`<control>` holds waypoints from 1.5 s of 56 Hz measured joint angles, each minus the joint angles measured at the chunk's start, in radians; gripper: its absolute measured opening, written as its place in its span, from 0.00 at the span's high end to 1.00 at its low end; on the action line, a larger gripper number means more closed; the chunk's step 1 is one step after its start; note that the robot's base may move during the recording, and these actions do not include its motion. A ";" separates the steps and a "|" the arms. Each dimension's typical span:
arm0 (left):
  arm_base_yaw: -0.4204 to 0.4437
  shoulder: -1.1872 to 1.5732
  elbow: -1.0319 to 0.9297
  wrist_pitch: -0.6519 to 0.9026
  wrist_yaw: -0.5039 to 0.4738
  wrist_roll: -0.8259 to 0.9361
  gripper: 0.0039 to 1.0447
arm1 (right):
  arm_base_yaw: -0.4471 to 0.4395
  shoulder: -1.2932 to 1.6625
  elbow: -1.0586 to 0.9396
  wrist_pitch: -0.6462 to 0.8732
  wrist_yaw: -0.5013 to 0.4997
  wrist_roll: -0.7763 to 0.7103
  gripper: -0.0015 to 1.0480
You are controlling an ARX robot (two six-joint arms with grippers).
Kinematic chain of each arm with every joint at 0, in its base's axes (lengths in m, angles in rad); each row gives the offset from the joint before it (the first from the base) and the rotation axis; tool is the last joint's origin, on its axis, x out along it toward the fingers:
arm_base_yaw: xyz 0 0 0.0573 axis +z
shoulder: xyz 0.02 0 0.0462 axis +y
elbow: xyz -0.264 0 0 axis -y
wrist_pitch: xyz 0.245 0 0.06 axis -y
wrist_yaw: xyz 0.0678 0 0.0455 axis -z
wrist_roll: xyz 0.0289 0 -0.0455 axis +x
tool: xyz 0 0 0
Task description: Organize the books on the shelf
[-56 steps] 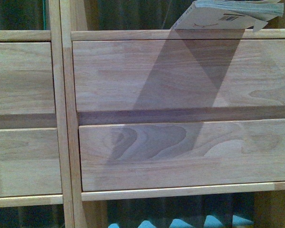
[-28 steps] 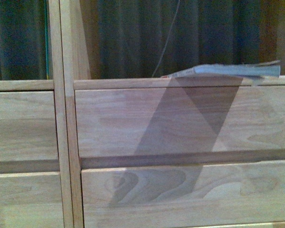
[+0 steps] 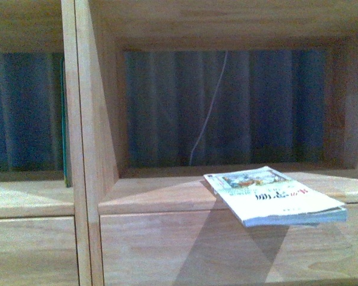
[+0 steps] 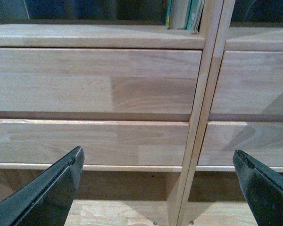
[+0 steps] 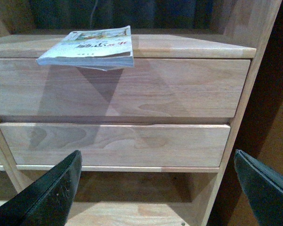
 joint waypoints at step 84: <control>0.000 0.000 0.000 0.000 0.000 0.000 0.07 | 0.275 1.547 0.879 0.262 0.361 1.398 0.07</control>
